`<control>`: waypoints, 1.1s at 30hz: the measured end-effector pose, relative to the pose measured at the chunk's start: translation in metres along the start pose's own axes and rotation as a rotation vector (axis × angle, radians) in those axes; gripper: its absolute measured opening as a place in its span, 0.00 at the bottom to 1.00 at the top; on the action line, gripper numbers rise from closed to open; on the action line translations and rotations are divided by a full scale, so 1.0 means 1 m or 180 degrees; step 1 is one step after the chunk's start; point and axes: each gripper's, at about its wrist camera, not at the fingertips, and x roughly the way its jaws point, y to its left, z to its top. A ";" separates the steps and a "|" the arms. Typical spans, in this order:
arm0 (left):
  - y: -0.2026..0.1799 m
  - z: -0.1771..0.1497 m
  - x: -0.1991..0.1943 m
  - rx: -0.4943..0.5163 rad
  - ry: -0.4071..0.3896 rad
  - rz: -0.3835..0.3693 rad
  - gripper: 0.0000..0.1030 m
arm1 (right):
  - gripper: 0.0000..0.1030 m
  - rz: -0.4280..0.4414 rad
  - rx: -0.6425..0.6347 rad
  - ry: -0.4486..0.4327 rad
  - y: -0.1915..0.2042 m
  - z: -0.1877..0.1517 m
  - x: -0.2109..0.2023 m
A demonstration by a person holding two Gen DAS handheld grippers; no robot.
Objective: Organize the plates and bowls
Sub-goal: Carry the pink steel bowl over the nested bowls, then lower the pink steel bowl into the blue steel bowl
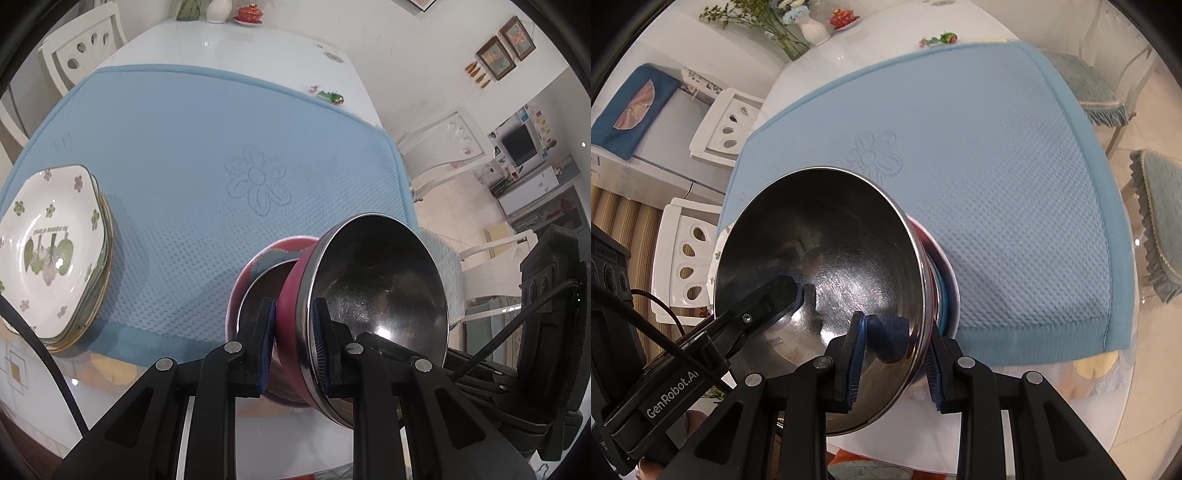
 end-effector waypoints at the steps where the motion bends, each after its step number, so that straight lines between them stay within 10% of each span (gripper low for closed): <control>1: 0.000 -0.001 0.002 0.0012 0.0008 0.0027 0.16 | 0.28 -0.0005 0.0000 0.0017 0.000 -0.001 0.002; 33: 0.035 0.016 0.015 -0.0244 0.0055 -0.0005 0.18 | 0.28 0.0065 0.0109 -0.0077 -0.021 0.011 -0.005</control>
